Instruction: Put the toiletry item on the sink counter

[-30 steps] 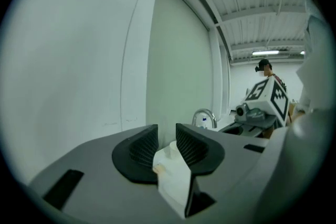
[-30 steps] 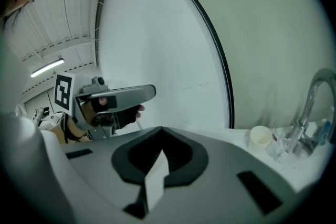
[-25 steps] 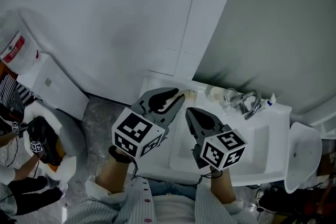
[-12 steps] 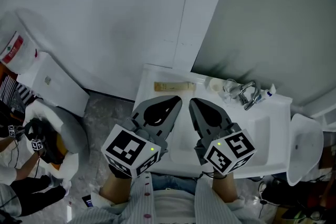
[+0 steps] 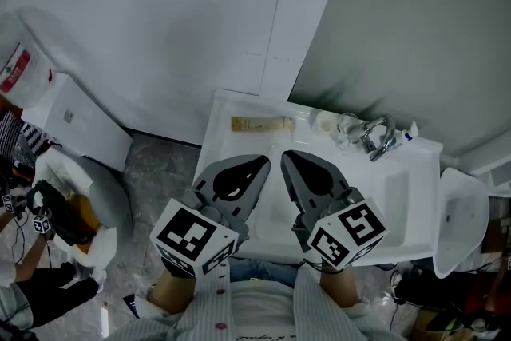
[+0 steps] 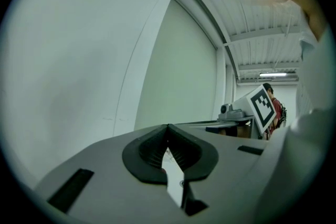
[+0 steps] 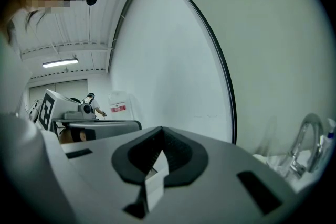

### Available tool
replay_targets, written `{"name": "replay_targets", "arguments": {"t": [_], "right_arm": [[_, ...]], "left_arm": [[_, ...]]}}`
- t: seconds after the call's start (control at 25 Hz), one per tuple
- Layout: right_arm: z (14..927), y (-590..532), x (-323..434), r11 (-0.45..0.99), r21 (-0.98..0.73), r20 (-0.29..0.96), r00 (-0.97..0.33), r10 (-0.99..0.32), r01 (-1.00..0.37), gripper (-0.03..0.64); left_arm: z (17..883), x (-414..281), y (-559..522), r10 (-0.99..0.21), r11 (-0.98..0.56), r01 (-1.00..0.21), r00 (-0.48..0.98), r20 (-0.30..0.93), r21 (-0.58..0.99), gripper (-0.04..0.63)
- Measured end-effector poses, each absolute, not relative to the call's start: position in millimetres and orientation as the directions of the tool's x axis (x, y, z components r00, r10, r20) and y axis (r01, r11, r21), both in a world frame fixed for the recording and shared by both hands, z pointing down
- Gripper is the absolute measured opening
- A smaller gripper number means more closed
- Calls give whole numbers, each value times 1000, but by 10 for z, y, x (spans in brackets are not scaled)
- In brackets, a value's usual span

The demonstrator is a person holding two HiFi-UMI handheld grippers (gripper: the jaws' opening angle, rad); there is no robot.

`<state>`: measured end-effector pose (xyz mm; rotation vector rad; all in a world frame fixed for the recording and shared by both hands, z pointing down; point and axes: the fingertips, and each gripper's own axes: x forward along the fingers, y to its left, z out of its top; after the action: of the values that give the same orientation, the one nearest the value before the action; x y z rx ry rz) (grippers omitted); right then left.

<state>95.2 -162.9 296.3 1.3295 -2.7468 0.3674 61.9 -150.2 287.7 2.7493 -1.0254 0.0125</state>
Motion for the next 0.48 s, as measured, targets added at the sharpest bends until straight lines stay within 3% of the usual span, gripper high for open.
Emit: {"name": "replay_targets", "arguments": {"t": [0.48], "right_arm": [[3020,-1630,941,606,-200,177,-637,-751,-770,9]], "left_arm": [[2928,623,-1505,-640,-738,-645,762,94,201,17]]}}
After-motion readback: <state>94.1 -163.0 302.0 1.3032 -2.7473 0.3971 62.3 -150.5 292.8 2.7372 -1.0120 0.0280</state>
